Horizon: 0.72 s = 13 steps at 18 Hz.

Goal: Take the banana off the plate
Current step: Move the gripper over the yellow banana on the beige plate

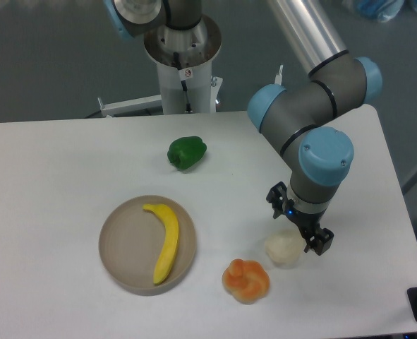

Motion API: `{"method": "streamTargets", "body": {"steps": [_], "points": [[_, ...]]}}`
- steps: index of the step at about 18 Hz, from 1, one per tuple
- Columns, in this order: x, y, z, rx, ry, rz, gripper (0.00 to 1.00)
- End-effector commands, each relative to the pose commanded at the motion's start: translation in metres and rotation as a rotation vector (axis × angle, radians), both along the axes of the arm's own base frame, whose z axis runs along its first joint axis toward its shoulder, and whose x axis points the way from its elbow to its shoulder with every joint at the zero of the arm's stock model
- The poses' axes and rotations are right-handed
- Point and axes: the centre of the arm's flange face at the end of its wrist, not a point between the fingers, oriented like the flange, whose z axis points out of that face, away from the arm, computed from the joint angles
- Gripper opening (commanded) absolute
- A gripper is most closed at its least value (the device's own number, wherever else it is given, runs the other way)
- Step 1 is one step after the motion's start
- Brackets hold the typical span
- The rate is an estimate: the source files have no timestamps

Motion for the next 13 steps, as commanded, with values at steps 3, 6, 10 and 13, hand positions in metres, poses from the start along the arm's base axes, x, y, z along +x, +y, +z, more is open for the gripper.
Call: {"method": "streamTargets", "body": {"steps": [3,6,10,13], "points": [[0.002,0.001,0.0,0.0,0.0,-0.002,1.0],[0.017,0.01,0.004,0.005,0.003,0.004,1.0],[0.079,0.035,0.018,0.025,-0.003,0.037,1.0],[0.13,0.051,0.038,0.067,-0.024,0.129,1.0]]}}
